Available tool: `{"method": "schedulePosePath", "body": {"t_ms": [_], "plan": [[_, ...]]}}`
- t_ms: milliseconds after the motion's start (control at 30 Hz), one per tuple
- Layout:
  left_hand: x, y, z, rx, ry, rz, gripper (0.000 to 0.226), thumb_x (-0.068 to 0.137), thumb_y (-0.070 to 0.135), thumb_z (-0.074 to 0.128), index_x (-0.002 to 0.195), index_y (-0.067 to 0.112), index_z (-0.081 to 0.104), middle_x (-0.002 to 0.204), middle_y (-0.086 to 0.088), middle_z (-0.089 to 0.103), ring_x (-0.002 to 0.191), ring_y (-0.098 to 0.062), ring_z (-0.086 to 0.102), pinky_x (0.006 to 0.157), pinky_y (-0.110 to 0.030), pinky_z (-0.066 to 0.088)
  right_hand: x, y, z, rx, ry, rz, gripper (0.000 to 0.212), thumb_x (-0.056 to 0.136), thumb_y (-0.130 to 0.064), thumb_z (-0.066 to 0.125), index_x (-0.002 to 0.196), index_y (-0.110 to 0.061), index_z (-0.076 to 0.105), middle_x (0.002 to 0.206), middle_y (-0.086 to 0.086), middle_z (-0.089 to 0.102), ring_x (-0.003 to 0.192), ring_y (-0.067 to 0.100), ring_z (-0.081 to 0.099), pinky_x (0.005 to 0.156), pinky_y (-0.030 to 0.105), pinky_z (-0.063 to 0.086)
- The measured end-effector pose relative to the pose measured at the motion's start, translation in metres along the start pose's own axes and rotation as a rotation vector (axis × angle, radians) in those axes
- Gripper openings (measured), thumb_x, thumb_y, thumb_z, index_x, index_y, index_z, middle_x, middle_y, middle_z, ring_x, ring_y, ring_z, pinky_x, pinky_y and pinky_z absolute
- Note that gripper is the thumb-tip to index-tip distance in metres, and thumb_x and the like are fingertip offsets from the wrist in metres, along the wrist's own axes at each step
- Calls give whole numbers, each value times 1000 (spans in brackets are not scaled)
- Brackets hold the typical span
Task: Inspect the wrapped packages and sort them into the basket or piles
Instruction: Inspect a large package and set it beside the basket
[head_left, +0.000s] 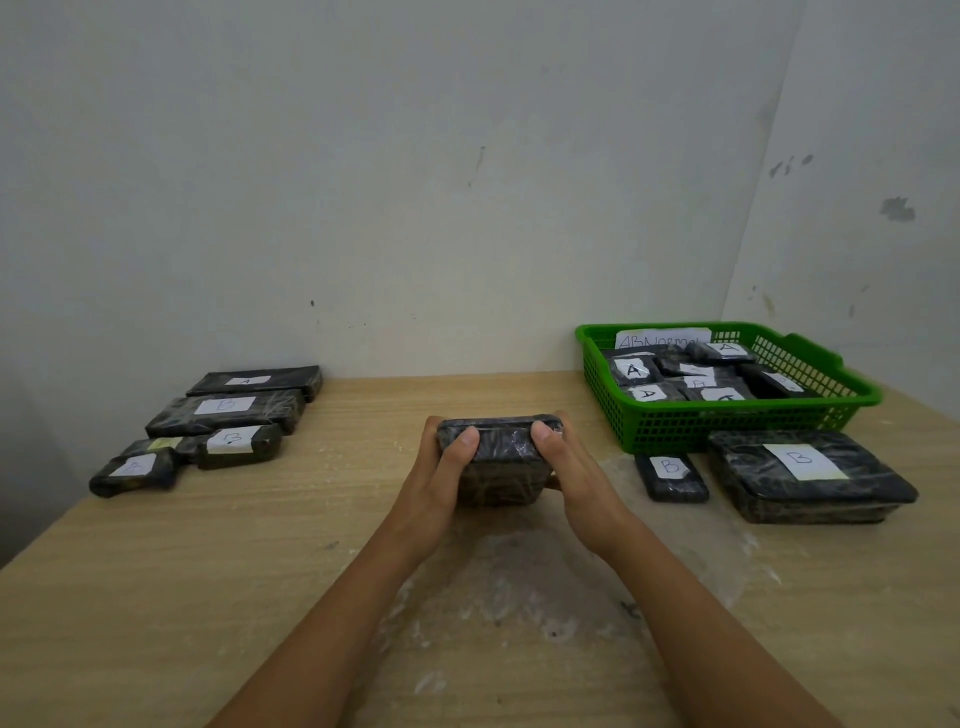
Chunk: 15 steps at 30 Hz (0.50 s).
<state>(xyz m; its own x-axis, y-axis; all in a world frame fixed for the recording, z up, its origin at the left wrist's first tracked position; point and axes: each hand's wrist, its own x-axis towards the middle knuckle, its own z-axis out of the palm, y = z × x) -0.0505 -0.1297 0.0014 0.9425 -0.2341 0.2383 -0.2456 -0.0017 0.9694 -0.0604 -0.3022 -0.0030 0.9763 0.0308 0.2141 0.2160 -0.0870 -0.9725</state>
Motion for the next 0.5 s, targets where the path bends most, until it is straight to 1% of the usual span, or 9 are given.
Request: {"method": "schedulePosePath", "body": {"t_ms": [33,100,167,200,267,333,367,433,500], "plan": [[-1,1,-1,-10,-10,-4,2,103,47,47,102,46,45,112,10,60,92,10,65,77,-18,57,0,1,-1,-1,0,-5,55,92,-65,48,128,-24,54,117,-13,70,116,5,65,101,34,51],[-1,3,-3,4,-20,8,22,95,50,47,110,34,50,116,4,62,93,7,66,82,-25,58,0,2,-1,4,-12,-6,49,94,-60,47,124,-22,54,116,-7,71,114,7,66,97,32,53],[-2,3,-5,3,-16,18,42,91,52,48,120,22,50,118,-1,63,99,0,67,86,-32,58,0,3,-1,9,-22,-14,53,93,-64,47,124,-21,53,119,-2,69,114,9,66,97,34,55],[-2,3,-5,5,-15,16,45,91,53,48,122,20,49,120,-2,63,103,-4,67,88,-34,58,0,4,-1,6,-25,-10,59,91,-68,48,126,-21,52,120,-1,68,114,9,66,98,35,55],[-2,2,-5,13,-26,0,42,91,53,48,119,24,50,121,-3,63,107,-7,67,87,-33,59,-1,4,-1,-4,-29,-4,75,84,-79,50,133,-23,49,126,-2,66,118,9,64,102,39,53],[-3,2,-4,-7,-39,-3,31,91,51,47,114,30,50,117,1,63,98,3,67,80,-23,58,1,6,-1,-1,-42,9,90,78,-85,54,142,-22,44,130,-3,65,122,10,62,106,43,51],[-3,3,-4,-16,-37,-7,30,92,49,47,114,30,50,116,1,63,94,5,67,77,-20,57,2,7,-1,7,-42,12,91,77,-83,58,142,-21,44,128,-6,66,121,9,63,104,40,52],[-3,3,-4,-17,-24,1,41,92,48,49,121,19,49,117,-4,63,92,4,67,78,-23,59,3,6,1,32,-26,-4,70,80,-67,66,129,-19,51,113,-13,72,110,4,67,89,27,56],[-3,3,-4,-23,-14,7,49,91,48,50,123,13,47,117,-9,63,93,0,67,82,-28,58,3,6,5,64,-2,-13,52,83,-50,68,120,-15,54,103,-14,74,102,3,70,79,22,55]]}}
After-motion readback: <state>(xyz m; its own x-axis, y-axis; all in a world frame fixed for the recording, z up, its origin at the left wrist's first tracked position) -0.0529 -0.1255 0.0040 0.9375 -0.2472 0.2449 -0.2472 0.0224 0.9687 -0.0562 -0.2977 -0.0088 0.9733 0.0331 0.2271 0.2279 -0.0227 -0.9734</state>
